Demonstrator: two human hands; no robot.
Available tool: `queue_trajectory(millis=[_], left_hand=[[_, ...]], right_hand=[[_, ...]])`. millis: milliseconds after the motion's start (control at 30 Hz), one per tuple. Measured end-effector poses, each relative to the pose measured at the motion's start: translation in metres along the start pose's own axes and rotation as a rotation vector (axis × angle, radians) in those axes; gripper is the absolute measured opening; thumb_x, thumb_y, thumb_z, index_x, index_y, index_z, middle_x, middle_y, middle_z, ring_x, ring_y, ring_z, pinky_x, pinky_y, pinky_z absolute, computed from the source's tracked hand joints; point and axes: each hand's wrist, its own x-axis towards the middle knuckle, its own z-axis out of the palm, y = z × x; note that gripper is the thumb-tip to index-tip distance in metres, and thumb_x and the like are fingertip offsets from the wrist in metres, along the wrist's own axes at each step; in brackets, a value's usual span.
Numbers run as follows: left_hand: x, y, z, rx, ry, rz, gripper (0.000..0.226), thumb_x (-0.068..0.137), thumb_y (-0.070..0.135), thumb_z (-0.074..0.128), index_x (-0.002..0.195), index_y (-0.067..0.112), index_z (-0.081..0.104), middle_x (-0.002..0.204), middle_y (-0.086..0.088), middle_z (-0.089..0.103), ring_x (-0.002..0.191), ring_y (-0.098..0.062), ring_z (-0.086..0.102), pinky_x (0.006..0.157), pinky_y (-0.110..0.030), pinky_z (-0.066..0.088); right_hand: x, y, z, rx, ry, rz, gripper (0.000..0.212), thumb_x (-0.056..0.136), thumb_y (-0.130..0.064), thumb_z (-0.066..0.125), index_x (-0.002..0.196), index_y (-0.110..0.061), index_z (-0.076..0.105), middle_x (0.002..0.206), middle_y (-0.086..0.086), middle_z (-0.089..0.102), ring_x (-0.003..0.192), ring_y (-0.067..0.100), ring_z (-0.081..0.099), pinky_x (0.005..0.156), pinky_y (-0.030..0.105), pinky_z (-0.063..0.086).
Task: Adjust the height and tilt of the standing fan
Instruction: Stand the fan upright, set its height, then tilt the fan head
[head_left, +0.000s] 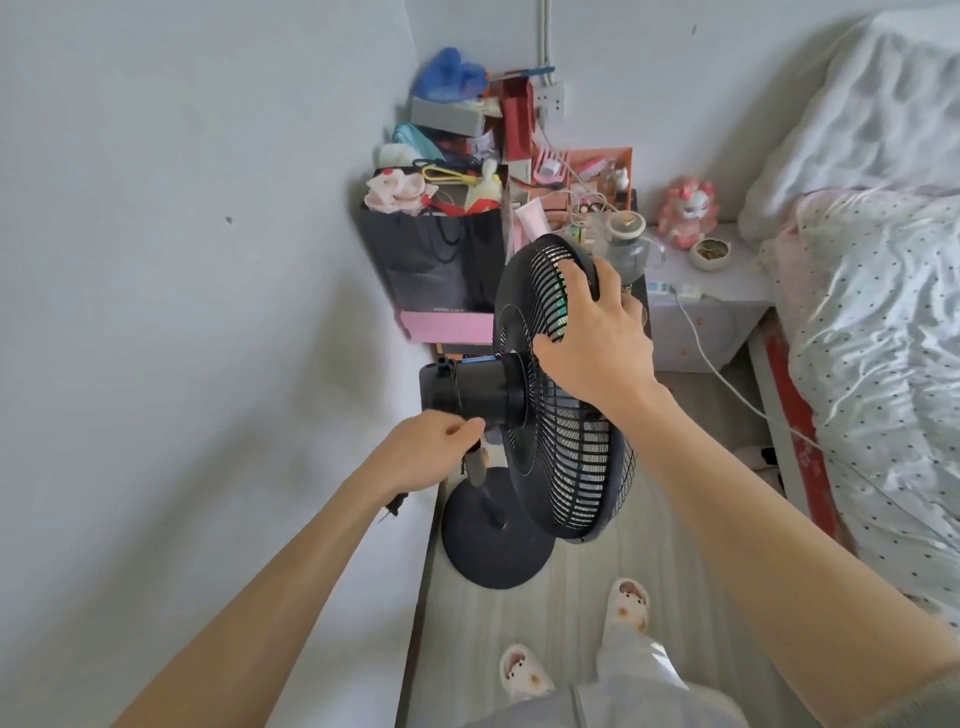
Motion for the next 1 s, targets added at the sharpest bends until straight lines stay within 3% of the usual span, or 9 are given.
queue_trajectory(millis=[67,200,400,467,567,667,767,867,1000], left_hand=[[0.001,0.006,-0.017,-0.067,-0.015,0.046,0.051,0.103,0.045,0.046,0.06,0.02,0.038,0.047,0.01,0.034,0.041,-0.007,0.034,0.052,-0.028,0.027],[-0.003,0.016,-0.042,-0.109,-0.214,0.143,0.048,0.094,0.047,0.049,0.056,0.022,0.031,0.05,0.011,0.029,0.049,-0.011,0.026,0.055,-0.03,0.026],[0.031,0.019,-0.083,-0.284,0.042,0.128,0.049,0.102,0.03,0.053,0.057,0.023,0.036,0.048,0.011,0.031,0.046,-0.011,0.026,0.053,-0.032,0.023],[0.05,0.026,-0.095,-0.09,0.094,0.19,0.045,0.103,0.034,0.052,0.06,0.019,0.051,0.048,0.011,0.045,0.046,-0.009,0.039,0.051,-0.028,0.033],[0.083,0.039,-0.102,0.183,0.094,0.299,0.039,0.104,0.043,0.049,0.076,0.025,0.07,0.079,0.004,0.071,0.07,-0.017,0.065,0.068,-0.035,0.051],[0.124,0.039,-0.103,0.62,0.271,0.382,0.036,0.106,0.045,0.045,0.089,0.024,0.069,0.087,0.002,0.067,0.086,-0.025,0.068,0.079,-0.04,0.046],[0.159,0.005,-0.101,0.757,0.329,0.314,0.04,0.106,0.051,0.042,0.099,0.024,0.07,0.097,-0.001,0.069,0.099,-0.027,0.067,0.084,-0.039,0.037],[0.176,-0.044,-0.079,0.499,0.206,0.036,0.042,0.103,0.058,0.043,0.096,0.026,0.07,0.108,-0.002,0.072,0.107,-0.029,0.064,0.094,-0.04,0.04],[0.178,-0.071,-0.027,-0.154,0.22,-0.116,0.044,0.1,0.049,0.058,0.083,0.011,0.071,0.095,-0.015,0.073,0.092,-0.034,0.063,0.084,-0.039,0.047]], right_hand=[[0.0,0.0,0.0,-0.007,0.0,0.006,0.082,0.085,-0.033,0.066,0.153,-0.033,0.021,0.165,0.003,0.014,0.14,0.045,0.027,0.098,0.062,0.044],[0.002,0.003,-0.001,-0.005,-0.002,0.018,0.082,0.085,-0.034,0.066,0.153,-0.033,0.021,0.165,0.003,0.013,0.141,0.044,0.026,0.097,0.062,0.045],[0.004,0.003,-0.003,0.006,-0.002,0.032,0.081,0.085,-0.033,0.065,0.153,-0.032,0.022,0.165,0.004,0.014,0.142,0.044,0.025,0.098,0.063,0.044],[0.005,0.0,-0.003,0.005,-0.015,0.035,0.081,0.085,-0.033,0.065,0.153,-0.032,0.021,0.165,0.003,0.012,0.142,0.045,0.024,0.099,0.064,0.043],[0.006,-0.005,-0.002,0.001,-0.027,0.027,0.081,0.086,-0.033,0.064,0.153,-0.032,0.019,0.165,0.002,0.01,0.142,0.045,0.023,0.099,0.064,0.044],[0.006,-0.005,-0.002,-0.002,-0.033,0.022,0.081,0.087,-0.033,0.063,0.155,-0.032,0.018,0.166,0.001,0.008,0.142,0.045,0.022,0.099,0.063,0.044],[0.008,-0.002,-0.003,0.009,-0.038,0.023,0.082,0.088,-0.034,0.063,0.156,-0.032,0.017,0.167,0.001,0.007,0.144,0.044,0.02,0.099,0.063,0.045],[0.01,0.002,-0.004,0.011,-0.034,0.04,0.082,0.089,-0.034,0.063,0.156,-0.031,0.016,0.167,0.002,0.006,0.146,0.043,0.018,0.1,0.061,0.045],[0.013,0.002,-0.002,0.014,-0.016,0.038,0.083,0.088,-0.035,0.063,0.156,-0.032,0.016,0.167,0.002,0.008,0.145,0.043,0.018,0.098,0.062,0.046]])
